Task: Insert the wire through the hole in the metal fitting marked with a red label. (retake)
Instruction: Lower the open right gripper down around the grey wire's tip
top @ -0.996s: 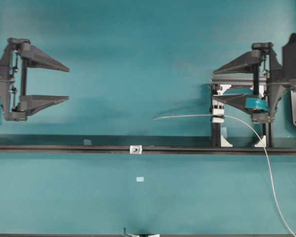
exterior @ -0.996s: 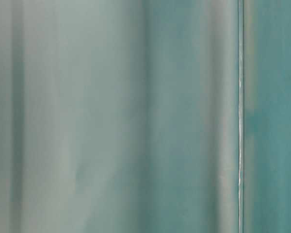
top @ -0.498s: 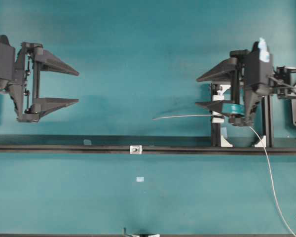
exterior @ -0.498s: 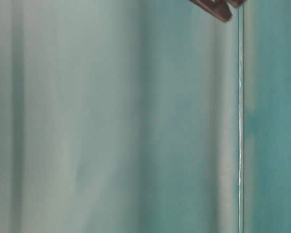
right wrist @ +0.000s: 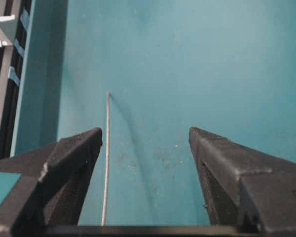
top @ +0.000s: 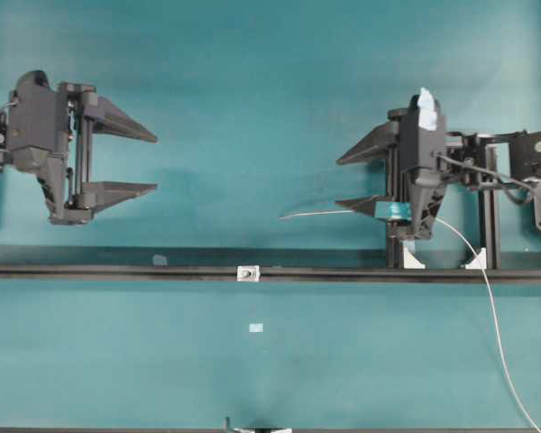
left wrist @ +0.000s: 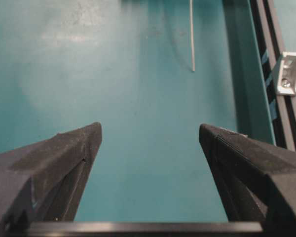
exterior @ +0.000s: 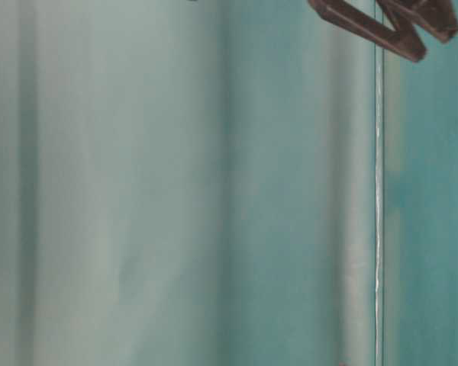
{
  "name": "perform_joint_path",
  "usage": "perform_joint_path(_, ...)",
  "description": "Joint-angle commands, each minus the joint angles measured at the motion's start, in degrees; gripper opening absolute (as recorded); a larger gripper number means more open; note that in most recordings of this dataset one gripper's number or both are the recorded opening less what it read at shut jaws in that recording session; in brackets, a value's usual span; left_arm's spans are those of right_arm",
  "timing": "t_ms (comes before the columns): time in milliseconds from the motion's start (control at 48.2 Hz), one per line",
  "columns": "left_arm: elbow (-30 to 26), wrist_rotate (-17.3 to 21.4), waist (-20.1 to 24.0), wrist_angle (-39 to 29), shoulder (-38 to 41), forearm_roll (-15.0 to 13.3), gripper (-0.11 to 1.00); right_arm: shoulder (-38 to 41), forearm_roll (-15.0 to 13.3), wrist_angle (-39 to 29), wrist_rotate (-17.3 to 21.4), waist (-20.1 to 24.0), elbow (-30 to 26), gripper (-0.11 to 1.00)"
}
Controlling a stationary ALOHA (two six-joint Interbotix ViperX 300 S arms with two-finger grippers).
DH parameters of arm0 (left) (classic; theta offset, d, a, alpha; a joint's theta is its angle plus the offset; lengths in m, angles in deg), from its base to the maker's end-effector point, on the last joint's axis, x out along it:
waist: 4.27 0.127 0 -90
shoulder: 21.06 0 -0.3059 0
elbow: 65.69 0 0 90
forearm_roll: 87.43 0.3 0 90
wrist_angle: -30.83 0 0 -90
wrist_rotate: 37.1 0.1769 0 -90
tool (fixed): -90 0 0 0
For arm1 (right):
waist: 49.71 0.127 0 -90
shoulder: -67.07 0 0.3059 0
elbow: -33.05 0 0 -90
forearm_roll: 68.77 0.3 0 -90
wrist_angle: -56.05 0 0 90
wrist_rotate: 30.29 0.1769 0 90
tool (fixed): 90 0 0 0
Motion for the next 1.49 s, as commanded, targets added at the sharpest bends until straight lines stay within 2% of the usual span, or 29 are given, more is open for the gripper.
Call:
perform_joint_path(0, -1.49, -0.09, 0.26, 0.53, 0.88, -0.18, 0.57, 0.88, 0.09, 0.62, 0.62, 0.18, -1.49, 0.81)
perform_joint_path(332, -2.90, -0.09, 0.26, 0.62, 5.10, -0.18, 0.57, 5.36, 0.09, 1.58, 0.88, 1.76, -3.60, 0.81)
perform_joint_path(768, -4.92, -0.09, 0.26, 0.88, 8.70, -0.09, 0.57, 10.72, 0.18, 1.85, 1.49, 1.76, -5.36, 0.81)
perform_joint_path(1183, -5.45, -0.09, 0.26, 0.79, 9.93, -0.18, 0.57, 12.22, 1.32, 2.02, 1.49, 1.14, -5.71, 0.81)
perform_joint_path(1473, -5.45, 0.00, 0.26, 0.79, 9.93, -0.18, 0.57, 12.92, 1.32, 4.92, 1.41, 1.05, -5.89, 0.81)
